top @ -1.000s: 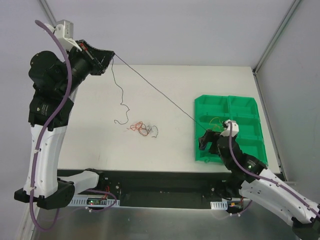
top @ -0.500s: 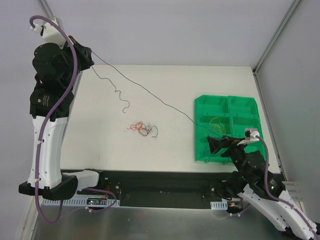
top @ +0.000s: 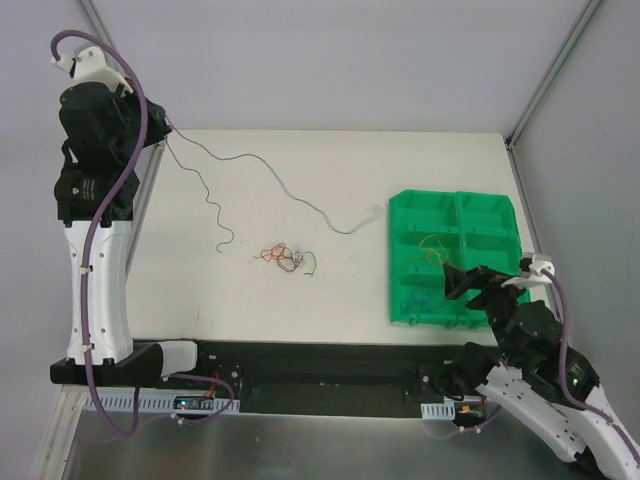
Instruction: Untangle the cables
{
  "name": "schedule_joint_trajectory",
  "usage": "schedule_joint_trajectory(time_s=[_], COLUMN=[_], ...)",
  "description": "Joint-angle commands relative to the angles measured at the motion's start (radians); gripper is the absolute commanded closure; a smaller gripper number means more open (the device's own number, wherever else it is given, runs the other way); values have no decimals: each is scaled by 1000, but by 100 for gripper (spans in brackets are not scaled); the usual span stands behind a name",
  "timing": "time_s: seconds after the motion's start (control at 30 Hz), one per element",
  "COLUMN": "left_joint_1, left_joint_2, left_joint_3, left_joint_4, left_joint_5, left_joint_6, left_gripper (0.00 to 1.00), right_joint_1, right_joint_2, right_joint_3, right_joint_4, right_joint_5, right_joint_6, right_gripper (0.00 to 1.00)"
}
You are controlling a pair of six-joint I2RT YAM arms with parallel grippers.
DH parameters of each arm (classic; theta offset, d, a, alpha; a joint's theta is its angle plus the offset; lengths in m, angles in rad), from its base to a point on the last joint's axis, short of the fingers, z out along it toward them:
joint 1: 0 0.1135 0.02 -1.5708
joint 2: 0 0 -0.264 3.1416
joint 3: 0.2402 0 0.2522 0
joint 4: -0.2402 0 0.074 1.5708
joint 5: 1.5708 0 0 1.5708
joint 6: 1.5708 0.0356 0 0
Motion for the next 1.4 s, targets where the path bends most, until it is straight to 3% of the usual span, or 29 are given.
schedule_joint_trajectory(time_s=[0.0, 0.17, 0.27, 0.4, 0.57, 0.73, 0.9, 1.2, 1.37], left_joint_1=[92, 123, 122, 122, 119, 106, 27, -154, -171], left_joint_2=[2, 4, 10, -11, -90, -133, -131, -32, -18], left_joint_3=[54, 40, 23, -39, -168, -259, -256, -296, -352], left_joint_4=[-19, -24, -4, 88, 252, 442, 478, 506, 509], left_joint_5=[-56, 57, 360, 681, 867, 1054, 1112, 1125, 1099], left_joint_6=[15, -20, -73, -115, -126, -224, -256, -307, -301], left_gripper=[100, 100, 100, 100, 100, 100, 100, 100, 100], right_joint_1=[-2, 0, 0, 0, -5, -32, -135, -161, -85], right_joint_2=[-23, -60, 21, 299, 717, 926, 1125, 1315, 1368], right_joint_3=[110, 125, 122, 193, 481, 709, 956, 1069, 1069], right_joint_4=[-231, -161, -31, 97, 129, 243, 269, 374, 416], right_joint_5=[340, 273, 99, -148, -559, -869, -1113, -1189, -1137], right_joint_6=[109, -2, -80, -182, -249, -268, -115, -38, -104], right_gripper=[0, 0, 0, 0, 0, 0, 0, 0, 1])
